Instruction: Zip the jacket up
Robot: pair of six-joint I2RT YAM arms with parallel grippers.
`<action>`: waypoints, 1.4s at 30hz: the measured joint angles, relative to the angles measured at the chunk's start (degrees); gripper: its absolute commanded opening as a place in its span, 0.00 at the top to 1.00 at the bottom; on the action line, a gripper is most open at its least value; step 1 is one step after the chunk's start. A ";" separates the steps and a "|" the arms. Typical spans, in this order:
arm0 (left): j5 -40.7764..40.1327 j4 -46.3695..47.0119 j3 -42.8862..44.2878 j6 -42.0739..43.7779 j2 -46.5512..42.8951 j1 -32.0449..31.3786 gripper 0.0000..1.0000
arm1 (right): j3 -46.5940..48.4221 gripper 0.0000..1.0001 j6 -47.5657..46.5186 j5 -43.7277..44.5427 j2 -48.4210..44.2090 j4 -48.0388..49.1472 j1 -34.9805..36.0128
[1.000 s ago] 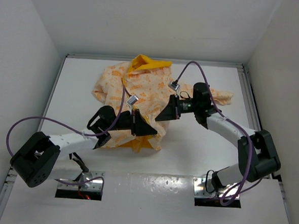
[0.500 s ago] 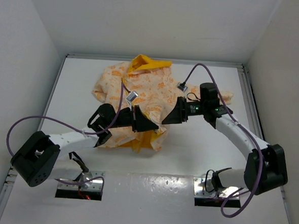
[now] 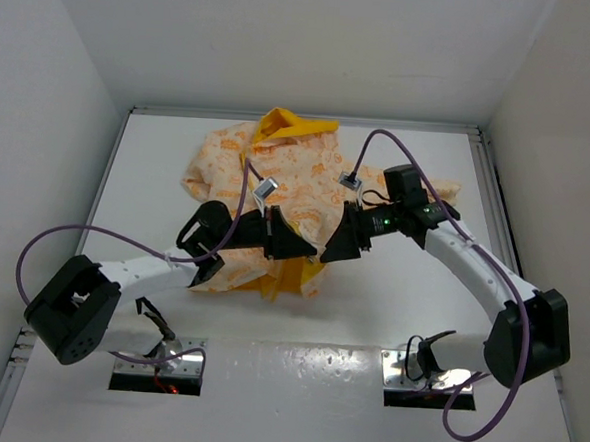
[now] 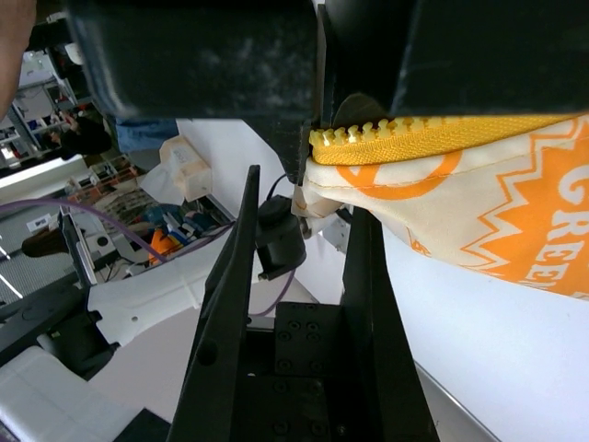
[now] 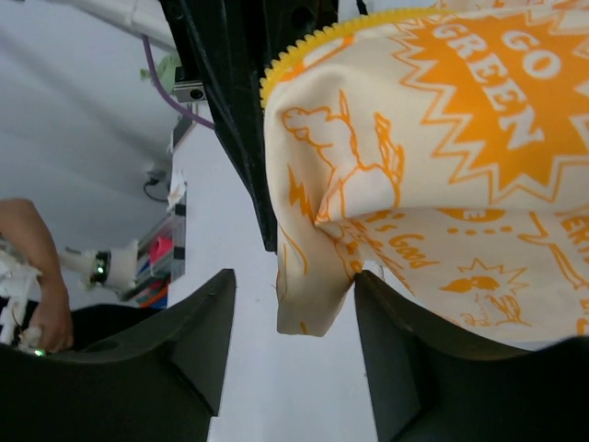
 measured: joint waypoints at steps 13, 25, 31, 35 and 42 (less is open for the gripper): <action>0.66 -1.51 1.68 0.96 1.05 -0.63 1.00 | 2.14 0.62 -9.09 -0.11 1.64 -7.06 1.99; 0.81 -1.62 2.01 0.96 1.88 -1.31 1.00 | 2.14 0.74 -8.35 -0.17 2.19 -5.49 2.25; 0.61 -1.99 2.21 1.16 2.08 -1.44 0.89 | 2.14 0.97 -8.50 -0.68 2.21 -5.42 2.34; 0.68 -2.16 2.40 1.84 2.12 -1.42 0.20 | 2.12 1.00 -9.44 -0.28 2.21 -5.99 2.40; -1.64 -19.50 5.09 10.01 -1.38 4.74 0.03 | -1.84 1.00 -11.82 0.46 0.26 -9.42 1.70</action>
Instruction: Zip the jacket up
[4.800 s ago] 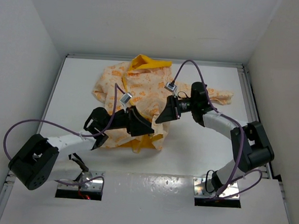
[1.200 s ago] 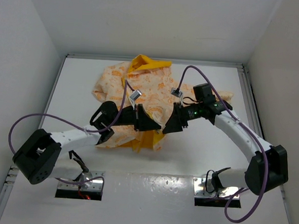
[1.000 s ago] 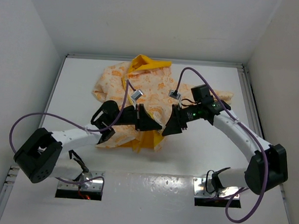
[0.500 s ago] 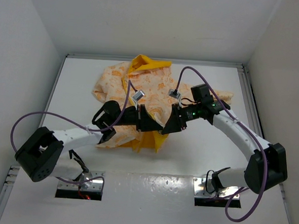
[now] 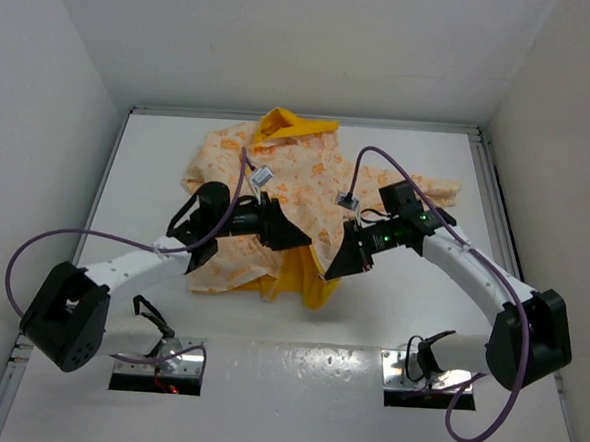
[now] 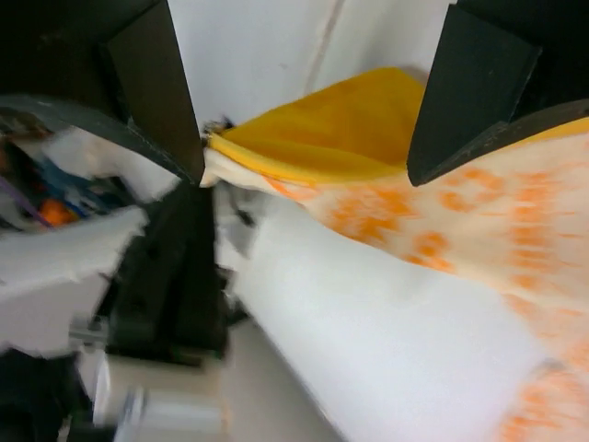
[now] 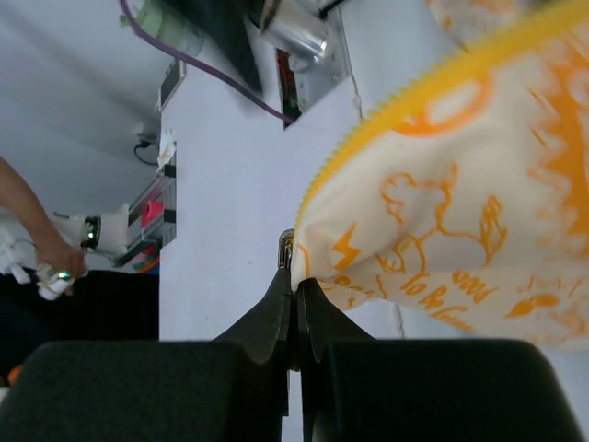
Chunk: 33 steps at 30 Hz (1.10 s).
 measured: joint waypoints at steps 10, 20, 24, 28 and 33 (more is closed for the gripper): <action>-24.94 -44.65 12.50 32.17 -2.40 -4.94 0.23 | -13.22 1.00 11.10 12.22 -3.28 0.83 -6.05; -44.96 -54.97 12.46 34.88 5.16 -19.43 0.24 | -12.98 1.00 27.87 26.60 -0.04 9.55 -7.96; -52.17 -57.05 16.13 35.08 11.65 -21.38 0.42 | -12.79 1.00 29.97 28.15 0.74 11.39 -8.50; -58.75 -58.23 20.15 35.32 18.56 -21.46 0.55 | -12.48 1.00 30.10 28.61 0.76 11.65 -8.85; -61.92 -60.46 20.39 36.68 20.79 -21.46 0.56 | -12.15 1.00 29.94 28.83 0.81 11.63 -9.64</action>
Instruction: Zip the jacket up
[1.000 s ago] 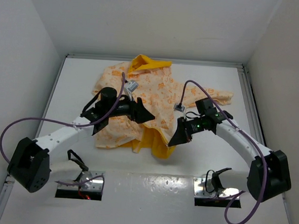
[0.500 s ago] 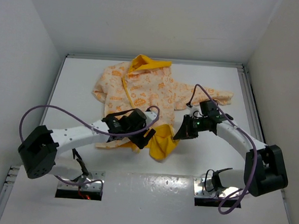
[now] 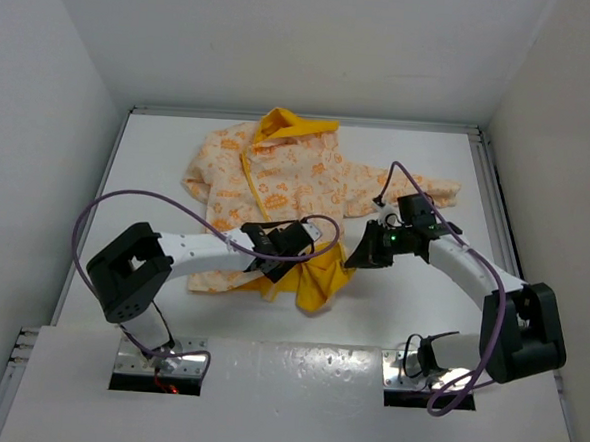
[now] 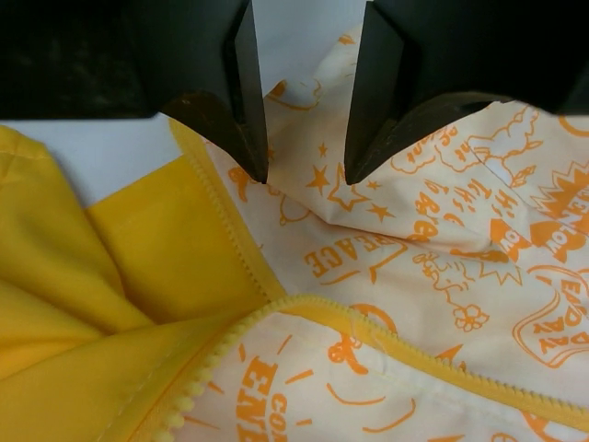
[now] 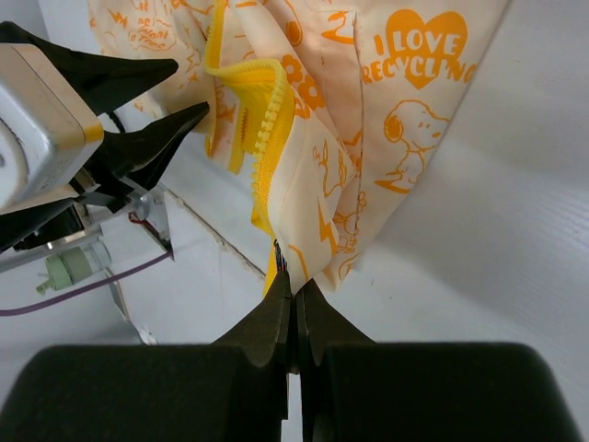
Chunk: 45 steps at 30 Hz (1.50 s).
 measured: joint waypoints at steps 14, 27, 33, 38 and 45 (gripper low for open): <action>4.66 -3.23 0.87 3.65 1.05 -1.68 0.37 | 0.33 1.00 -0.42 -0.02 1.25 -0.02 -0.79; 2.64 -3.58 0.87 4.11 1.36 -1.27 0.88 | 0.90 1.00 -1.16 -0.02 2.21 -0.17 -1.18; 1.92 -4.15 0.85 4.42 1.68 1.55 1.00 | 1.84 1.00 -1.51 -0.02 2.69 -0.22 -1.20; 2.71 -4.66 0.83 4.42 -5.25 8.70 1.00 | 1.88 1.00 -1.90 -0.04 2.71 -0.22 -1.20; -0.33 -3.85 0.26 4.96 -26.23 19.32 1.00 | 1.92 1.00 -2.36 -0.46 2.93 -0.04 -1.20</action>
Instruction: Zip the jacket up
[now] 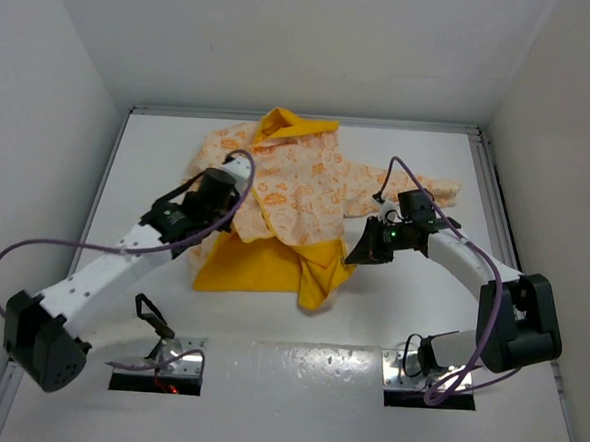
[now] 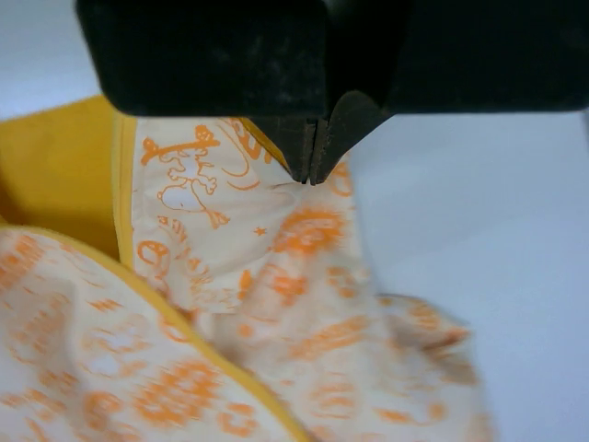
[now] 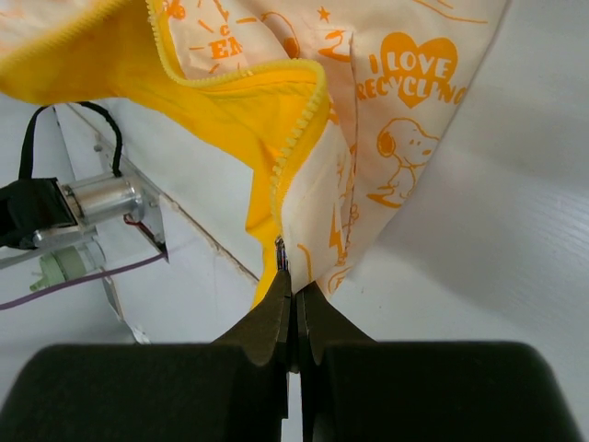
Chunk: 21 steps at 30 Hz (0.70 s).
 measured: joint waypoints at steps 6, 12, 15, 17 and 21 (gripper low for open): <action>-5.92 1.77 -7.96 6.12 -13.35 11.30 1.00 | 0.02 1.00 -0.63 -0.72 0.00 0.22 0.02; -8.26 1.57 -20.63 15.96 -22.23 18.95 1.00 | 0.68 1.00 -1.27 -0.92 0.00 0.07 0.09; -8.13 0.96 -24.46 19.10 -24.96 21.84 1.00 | 0.87 1.00 -1.55 -0.92 0.00 0.07 0.09; -7.23 0.63 -25.64 20.44 -25.66 23.71 1.00 | 0.87 1.00 -1.68 -0.92 0.00 0.02 0.11; -1.53 -1.75 -25.40 23.21 -26.25 27.78 0.73 | 0.96 1.00 -2.01 -0.92 0.00 -0.20 0.11</action>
